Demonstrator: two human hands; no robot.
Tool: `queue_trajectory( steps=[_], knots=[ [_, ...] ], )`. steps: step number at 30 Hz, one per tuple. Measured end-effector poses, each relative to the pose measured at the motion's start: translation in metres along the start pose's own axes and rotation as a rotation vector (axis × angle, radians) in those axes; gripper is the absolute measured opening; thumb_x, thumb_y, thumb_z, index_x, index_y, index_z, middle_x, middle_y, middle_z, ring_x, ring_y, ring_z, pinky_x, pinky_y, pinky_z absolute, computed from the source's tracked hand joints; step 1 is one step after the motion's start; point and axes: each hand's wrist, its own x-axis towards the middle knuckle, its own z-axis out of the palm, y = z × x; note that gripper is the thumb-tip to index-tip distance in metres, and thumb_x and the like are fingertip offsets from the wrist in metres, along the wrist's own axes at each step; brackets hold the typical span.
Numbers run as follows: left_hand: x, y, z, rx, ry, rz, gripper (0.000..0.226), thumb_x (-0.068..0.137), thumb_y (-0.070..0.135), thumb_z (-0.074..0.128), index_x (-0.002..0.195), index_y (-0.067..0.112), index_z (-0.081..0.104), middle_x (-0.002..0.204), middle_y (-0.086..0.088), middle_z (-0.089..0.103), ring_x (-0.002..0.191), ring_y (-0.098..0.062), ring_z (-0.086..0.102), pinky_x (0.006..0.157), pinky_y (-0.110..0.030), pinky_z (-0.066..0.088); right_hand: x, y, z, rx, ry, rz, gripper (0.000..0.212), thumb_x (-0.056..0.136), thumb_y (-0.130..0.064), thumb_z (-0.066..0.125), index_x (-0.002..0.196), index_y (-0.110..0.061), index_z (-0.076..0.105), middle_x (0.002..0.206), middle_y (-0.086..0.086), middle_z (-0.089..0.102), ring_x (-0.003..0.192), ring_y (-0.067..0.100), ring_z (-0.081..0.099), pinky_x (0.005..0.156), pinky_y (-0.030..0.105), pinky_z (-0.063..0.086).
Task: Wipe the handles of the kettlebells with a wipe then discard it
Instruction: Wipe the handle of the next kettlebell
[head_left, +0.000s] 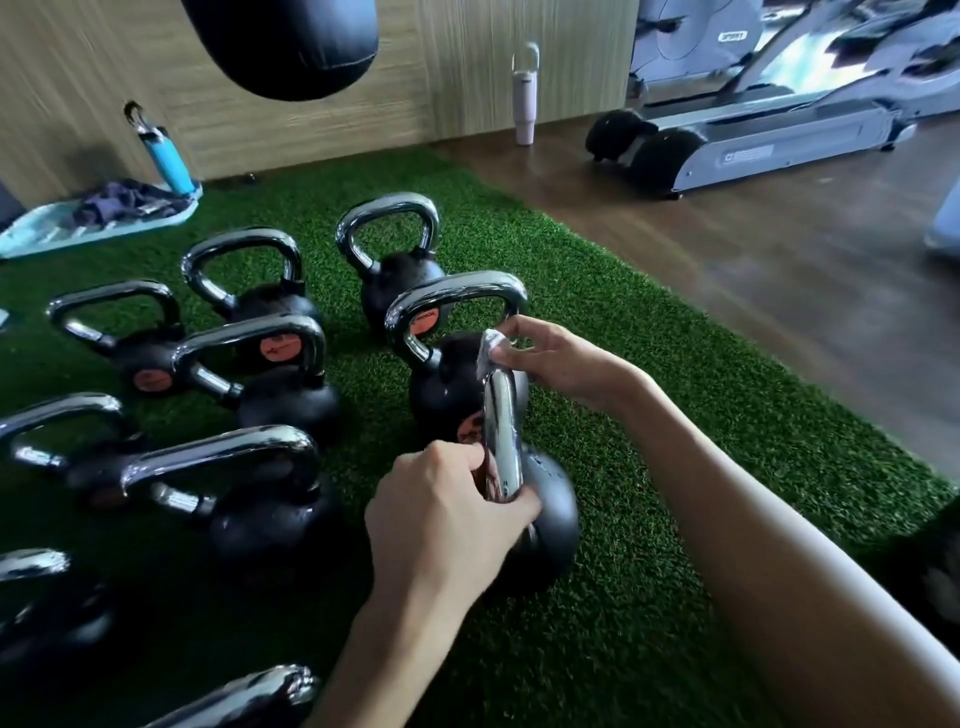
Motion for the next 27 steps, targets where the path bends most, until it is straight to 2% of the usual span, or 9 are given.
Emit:
queue_trajectory(
  steps=[2, 5, 9, 14, 17, 19, 22, 25, 27],
  knots=[
    [0.007, -0.011, -0.006, -0.017, -0.039, 0.085, 0.033, 0.062, 0.059, 0.079, 0.080, 0.031, 0.074, 0.050, 0.009, 0.056, 0.049, -0.007, 0.045, 0.044, -0.018, 0.030, -0.012, -0.008, -0.002, -0.051, 0.047, 0.025, 0.026, 0.095, -0.030, 0.067, 0.110, -0.009, 0.065, 0.116, 0.011, 0.073, 0.113, 0.028, 0.066, 0.110, 0.056, 0.038],
    [0.025, -0.034, -0.016, -0.023, -0.169, 0.253, 0.035, 0.062, 0.056, 0.079, 0.093, 0.039, 0.078, 0.048, 0.016, 0.054, 0.044, -0.003, 0.047, 0.041, -0.015, 0.028, -0.042, -0.015, -0.009, -0.135, 0.131, 0.079, 0.023, 0.097, -0.034, 0.062, 0.110, -0.016, 0.065, 0.113, 0.000, 0.074, 0.108, 0.014, 0.065, 0.105, 0.048, 0.038],
    [0.064, -0.058, -0.028, 0.018, -0.387, 0.453, 0.065, 0.064, 0.050, 0.086, 0.127, 0.038, 0.069, 0.090, 0.022, 0.070, 0.075, 0.012, 0.059, 0.070, -0.009, 0.048, -0.092, -0.016, -0.009, -0.113, 0.270, 0.126, 0.020, 0.098, -0.040, 0.059, 0.106, -0.022, 0.065, 0.111, -0.001, 0.074, 0.106, 0.014, 0.064, 0.096, 0.046, 0.038],
    [0.090, -0.057, -0.026, 0.054, -0.500, 0.578, 0.067, 0.070, 0.045, 0.089, 0.132, 0.040, 0.064, 0.092, 0.034, 0.054, 0.086, 0.021, 0.052, 0.079, -0.001, 0.038, -0.119, -0.017, -0.005, -0.122, 0.362, 0.170, 0.013, 0.095, -0.047, 0.062, 0.095, -0.035, 0.067, 0.104, -0.002, 0.077, 0.100, 0.014, 0.066, 0.079, 0.037, 0.041],
    [0.090, -0.063, -0.025, 0.044, -0.519, 0.601, 0.067, 0.070, 0.060, 0.083, 0.132, 0.053, 0.059, 0.102, 0.036, 0.063, 0.094, 0.008, 0.061, 0.090, -0.020, 0.052, -0.113, -0.019, -0.012, -0.152, 0.342, 0.191, 0.013, 0.092, -0.045, 0.067, 0.096, -0.033, 0.069, 0.099, -0.003, 0.078, 0.096, 0.013, 0.069, 0.075, 0.031, 0.042],
    [0.092, -0.072, -0.026, -0.038, -0.462, 0.609, 0.065, 0.068, 0.069, 0.078, 0.129, 0.060, 0.057, 0.105, 0.035, 0.069, 0.081, -0.004, 0.063, 0.076, -0.022, 0.053, -0.106, -0.019, -0.020, -0.176, 0.327, 0.204, 0.012, 0.089, -0.041, 0.072, 0.093, -0.030, 0.070, 0.089, -0.003, 0.079, 0.085, 0.015, 0.069, 0.077, 0.032, 0.042],
    [0.099, -0.081, -0.027, -0.380, -0.249, 0.512, 0.051, 0.072, 0.059, 0.077, 0.120, 0.044, 0.070, 0.103, 0.026, 0.074, 0.056, -0.008, 0.055, 0.058, -0.020, 0.047, -0.090, -0.018, -0.027, -0.210, 0.347, 0.193, 0.014, 0.085, -0.038, 0.077, 0.092, -0.029, 0.069, 0.077, -0.006, 0.077, 0.060, 0.013, 0.058, 0.068, 0.033, 0.036],
    [0.116, -0.077, -0.029, -0.388, 0.036, 0.516, 0.021, 0.077, 0.047, 0.076, 0.094, 0.034, 0.077, 0.088, 0.020, 0.076, 0.046, -0.008, 0.054, 0.048, -0.019, 0.044, -0.066, -0.017, -0.029, -0.219, 0.360, 0.168, 0.016, 0.082, -0.041, 0.079, 0.093, -0.034, 0.070, 0.078, -0.009, 0.078, 0.072, 0.019, 0.067, 0.073, 0.032, 0.042],
    [0.133, -0.068, -0.032, -0.278, 0.136, 0.528, 0.019, 0.080, 0.042, 0.079, 0.084, 0.029, 0.066, 0.078, 0.019, 0.073, 0.043, -0.011, 0.056, 0.043, -0.024, 0.044, -0.044, -0.018, -0.031, -0.203, 0.375, 0.155, 0.018, 0.080, -0.043, 0.080, 0.094, -0.035, 0.071, 0.080, -0.009, 0.078, 0.079, 0.019, 0.072, 0.077, 0.031, 0.048]
  ],
)
